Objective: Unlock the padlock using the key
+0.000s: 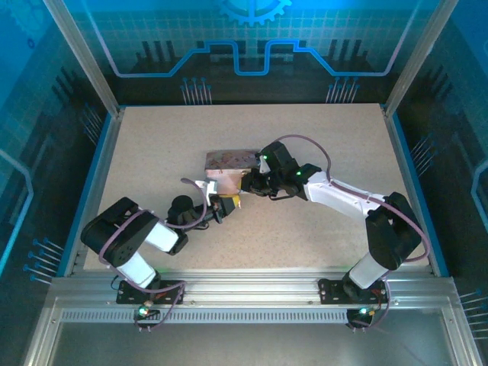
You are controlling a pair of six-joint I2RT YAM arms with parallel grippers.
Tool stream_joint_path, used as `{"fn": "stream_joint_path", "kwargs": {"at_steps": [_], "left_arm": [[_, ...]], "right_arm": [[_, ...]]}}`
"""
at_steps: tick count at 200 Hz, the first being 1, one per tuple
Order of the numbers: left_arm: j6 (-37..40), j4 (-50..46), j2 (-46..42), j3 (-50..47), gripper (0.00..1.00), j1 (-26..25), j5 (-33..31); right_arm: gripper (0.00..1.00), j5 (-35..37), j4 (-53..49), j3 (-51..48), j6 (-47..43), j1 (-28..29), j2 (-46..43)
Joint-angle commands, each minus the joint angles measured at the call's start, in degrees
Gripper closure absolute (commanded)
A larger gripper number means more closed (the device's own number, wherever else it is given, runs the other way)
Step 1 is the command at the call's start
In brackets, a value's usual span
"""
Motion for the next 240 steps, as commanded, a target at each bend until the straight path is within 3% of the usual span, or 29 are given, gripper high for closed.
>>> {"fn": "stream_joint_path", "kwargs": {"at_steps": [1,118,240], "left_arm": [[0.67,1.81,0.13,1.27,1.0,-0.81,-0.76],[-2.84,1.81,-1.63,1.94,1.0,1.56,1.54],[-7.16,1.9,-2.57,5.01,1.0,0.94,1.71]], "right_arm": [[1.0,-2.89,5.28,0.96,-1.29,1.4,-0.21],[1.0,0.77,0.71,0.11,-6.47,2.91,-0.47],[1.0,0.93,5.21,-2.38,-5.19,4.38,0.62]]}}
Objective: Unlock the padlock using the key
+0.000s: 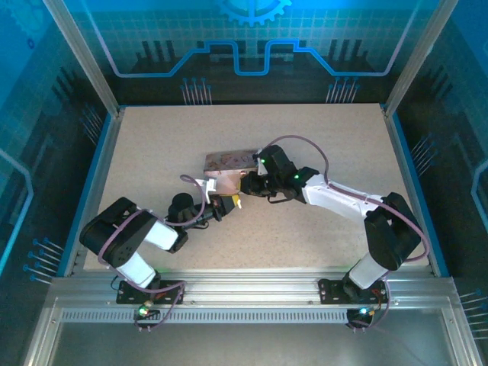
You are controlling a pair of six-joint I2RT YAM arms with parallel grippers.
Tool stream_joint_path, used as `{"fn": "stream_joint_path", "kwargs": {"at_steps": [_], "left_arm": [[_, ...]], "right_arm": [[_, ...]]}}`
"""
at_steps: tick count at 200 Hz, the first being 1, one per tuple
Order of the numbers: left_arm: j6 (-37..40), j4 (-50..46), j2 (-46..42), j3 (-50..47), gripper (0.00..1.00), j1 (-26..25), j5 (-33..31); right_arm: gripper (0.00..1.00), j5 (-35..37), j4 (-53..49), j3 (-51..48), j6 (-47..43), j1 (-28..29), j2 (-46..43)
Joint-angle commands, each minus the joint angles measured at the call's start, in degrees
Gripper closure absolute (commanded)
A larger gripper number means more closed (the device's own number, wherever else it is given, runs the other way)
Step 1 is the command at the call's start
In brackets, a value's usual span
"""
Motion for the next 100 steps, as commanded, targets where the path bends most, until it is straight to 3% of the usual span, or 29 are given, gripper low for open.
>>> {"fn": "stream_joint_path", "kwargs": {"at_steps": [1,68,100], "left_arm": [[-2.02,5.07,-2.05,3.74,1.0,-0.22,0.18],[-1.19,5.07,-2.05,4.72,1.0,-0.17,-0.52],[4.88,4.98,-1.98,3.52,1.0,-1.5,-3.27]], "right_arm": [[1.0,-3.52,2.72,-0.86,-0.87,2.77,0.6],[1.0,-3.65,3.3,-2.18,-1.23,3.1,-0.06],[1.0,-2.42,2.26,-2.04,-0.84,3.08,-0.26]]}}
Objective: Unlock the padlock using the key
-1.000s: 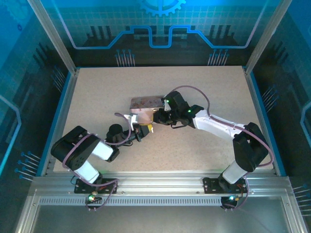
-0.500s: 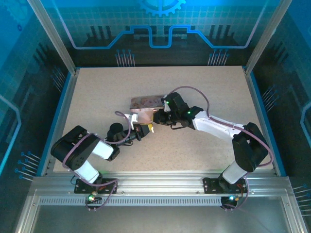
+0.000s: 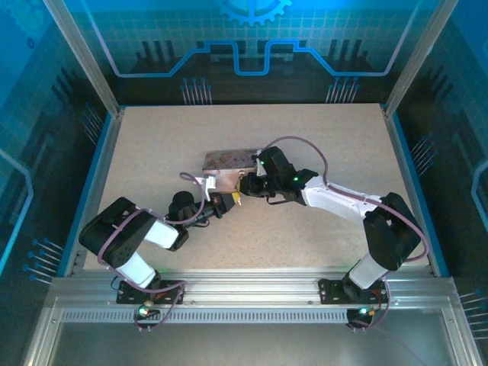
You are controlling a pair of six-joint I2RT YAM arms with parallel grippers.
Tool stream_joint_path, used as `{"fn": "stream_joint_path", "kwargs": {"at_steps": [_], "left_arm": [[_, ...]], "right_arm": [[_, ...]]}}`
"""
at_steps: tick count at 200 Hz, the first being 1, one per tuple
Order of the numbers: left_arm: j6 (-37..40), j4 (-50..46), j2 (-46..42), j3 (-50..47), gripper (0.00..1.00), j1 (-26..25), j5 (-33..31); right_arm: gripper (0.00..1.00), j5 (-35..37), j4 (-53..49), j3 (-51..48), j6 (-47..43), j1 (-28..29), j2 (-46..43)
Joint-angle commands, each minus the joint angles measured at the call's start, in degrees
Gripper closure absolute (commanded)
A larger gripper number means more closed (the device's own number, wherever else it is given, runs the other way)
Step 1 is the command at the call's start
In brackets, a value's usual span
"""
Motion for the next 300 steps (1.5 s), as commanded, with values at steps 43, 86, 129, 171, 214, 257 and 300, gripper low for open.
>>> {"fn": "stream_joint_path", "kwargs": {"at_steps": [43,86,129,171,214,257,300], "left_arm": [[6.65,6.29,2.7,0.35,1.0,-2.53,-2.44],[7.6,6.29,4.65,-3.22,1.0,-4.08,-4.71],[7.58,6.29,5.67,-3.68,1.0,-5.16,-6.56],[7.11,6.29,8.19,-3.67,1.0,-5.84,-8.42],[5.75,6.29,11.12,-2.66,1.0,-6.01,-8.5],[5.58,6.29,13.75,-2.4,1.0,-7.55,-8.41],[5.71,6.34,13.7,-2.36,1.0,-10.65,-9.46]], "right_arm": [[0.77,-1.89,2.61,-1.6,0.1,2.62,-0.18],[0.52,-1.08,7.92,-5.36,2.13,2.5,-2.04],[0.47,3.07,12.64,-10.97,5.77,1.96,-6.38],[0.37,10.15,12.82,-17.19,7.63,1.63,-12.64],[0.38,10.66,13.8,-20.69,11.57,1.13,-12.59],[0.44,9.38,19.58,-25.21,16.52,1.03,-10.71],[0.43,5.8,30.0,-27.76,20.15,2.23,-4.99]]}}
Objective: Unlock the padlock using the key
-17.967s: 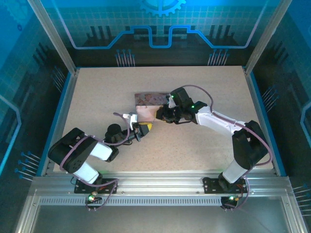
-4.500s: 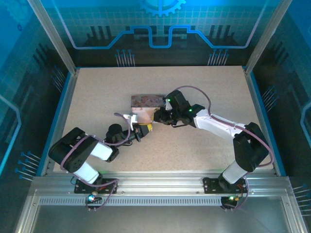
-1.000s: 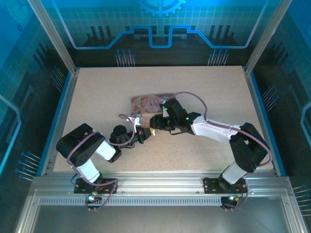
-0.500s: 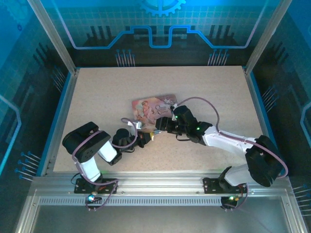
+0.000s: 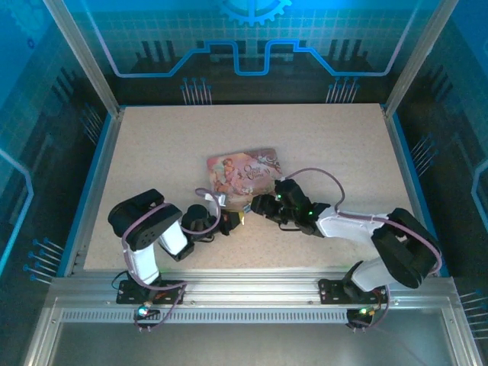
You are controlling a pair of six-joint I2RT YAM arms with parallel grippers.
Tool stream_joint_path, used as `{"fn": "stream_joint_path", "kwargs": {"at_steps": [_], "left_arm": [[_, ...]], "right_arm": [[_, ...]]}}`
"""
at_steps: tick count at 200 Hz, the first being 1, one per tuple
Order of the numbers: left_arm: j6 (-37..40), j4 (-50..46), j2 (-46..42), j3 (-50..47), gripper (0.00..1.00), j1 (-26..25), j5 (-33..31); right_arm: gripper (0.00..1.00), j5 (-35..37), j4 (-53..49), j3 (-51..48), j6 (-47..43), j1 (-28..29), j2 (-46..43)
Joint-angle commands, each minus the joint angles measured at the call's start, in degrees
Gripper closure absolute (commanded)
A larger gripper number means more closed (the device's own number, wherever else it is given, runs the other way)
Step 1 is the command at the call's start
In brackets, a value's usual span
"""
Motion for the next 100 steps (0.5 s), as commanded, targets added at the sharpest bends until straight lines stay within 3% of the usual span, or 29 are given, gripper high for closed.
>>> {"fn": "stream_joint_path", "kwargs": {"at_steps": [1,55,100], "left_arm": [[-0.1,1.55,0.77,0.64,1.0,-2.01,-0.63],[-3.56,1.57,-0.71,0.78,1.0,-3.5,-0.02],[-4.34,1.55,-0.24,0.59,1.0,-4.03,0.02]], "right_arm": [[0.43,-2.39,8.33,-0.88,3.22,0.74,3.56],[0.45,-4.26,18.67,-2.42,8.47,1.12,10.5],[0.82,-4.18,21.56,-2.38,9.38,1.29,11.99]]}}
